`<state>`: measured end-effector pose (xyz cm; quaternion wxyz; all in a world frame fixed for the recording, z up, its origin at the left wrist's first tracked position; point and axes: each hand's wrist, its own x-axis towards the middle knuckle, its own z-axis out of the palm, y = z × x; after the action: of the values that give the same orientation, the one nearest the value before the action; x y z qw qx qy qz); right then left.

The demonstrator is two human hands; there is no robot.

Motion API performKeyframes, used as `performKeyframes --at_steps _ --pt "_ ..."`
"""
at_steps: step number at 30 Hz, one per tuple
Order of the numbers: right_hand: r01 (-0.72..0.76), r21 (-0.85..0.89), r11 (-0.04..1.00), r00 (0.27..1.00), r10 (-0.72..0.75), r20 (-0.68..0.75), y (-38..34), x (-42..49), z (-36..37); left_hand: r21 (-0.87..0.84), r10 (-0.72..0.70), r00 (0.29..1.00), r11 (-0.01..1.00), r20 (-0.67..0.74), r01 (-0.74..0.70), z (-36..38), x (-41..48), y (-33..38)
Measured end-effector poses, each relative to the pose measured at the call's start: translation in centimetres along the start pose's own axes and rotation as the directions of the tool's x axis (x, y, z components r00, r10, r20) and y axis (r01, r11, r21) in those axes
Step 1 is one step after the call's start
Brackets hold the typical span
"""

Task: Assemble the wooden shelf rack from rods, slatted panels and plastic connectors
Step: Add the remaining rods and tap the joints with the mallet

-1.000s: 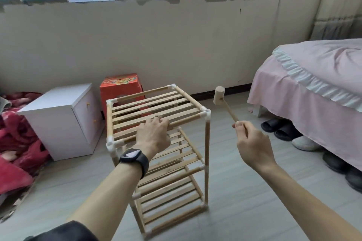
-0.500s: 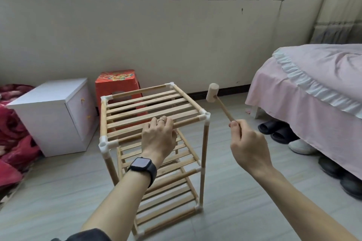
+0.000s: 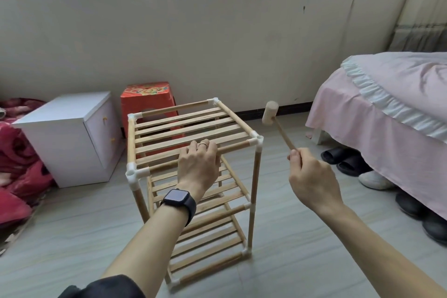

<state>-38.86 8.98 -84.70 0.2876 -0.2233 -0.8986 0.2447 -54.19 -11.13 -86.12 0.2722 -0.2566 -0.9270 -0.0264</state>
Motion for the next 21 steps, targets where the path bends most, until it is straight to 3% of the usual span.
performKeyframes --at_steps 3,7,12,17,21 --pt "-0.088 -0.024 0.996 0.992 0.09 0.091 0.6 0.1 0.2 0.003 0.007 1.0 1.0 0.01 -0.007 0.0 -0.1 0.0" --pt "-0.159 0.139 0.977 0.987 0.158 0.02 1.0 0.2 0.6 -0.001 0.012 1.0 1.0 0.017 -0.012 0.0 -0.2 0.0" --pt "-0.325 0.383 0.865 0.946 0.295 0.135 0.9 1.3 2.2 -0.05 0.029 0.999 0.998 -0.03 -0.03 -0.5 -1.2 -0.1" --pt "-0.367 0.497 0.786 0.924 0.247 0.292 -1.1 2.0 4.5 -0.142 0.064 0.986 0.986 -0.153 -0.086 -1.0 -2.7 -1.1" --pt "-0.441 0.58 0.685 0.865 0.151 0.478 -2.0 1.4 5.5 -0.19 0.058 0.982 0.977 -0.177 -0.092 -0.8 -3.5 -3.1"
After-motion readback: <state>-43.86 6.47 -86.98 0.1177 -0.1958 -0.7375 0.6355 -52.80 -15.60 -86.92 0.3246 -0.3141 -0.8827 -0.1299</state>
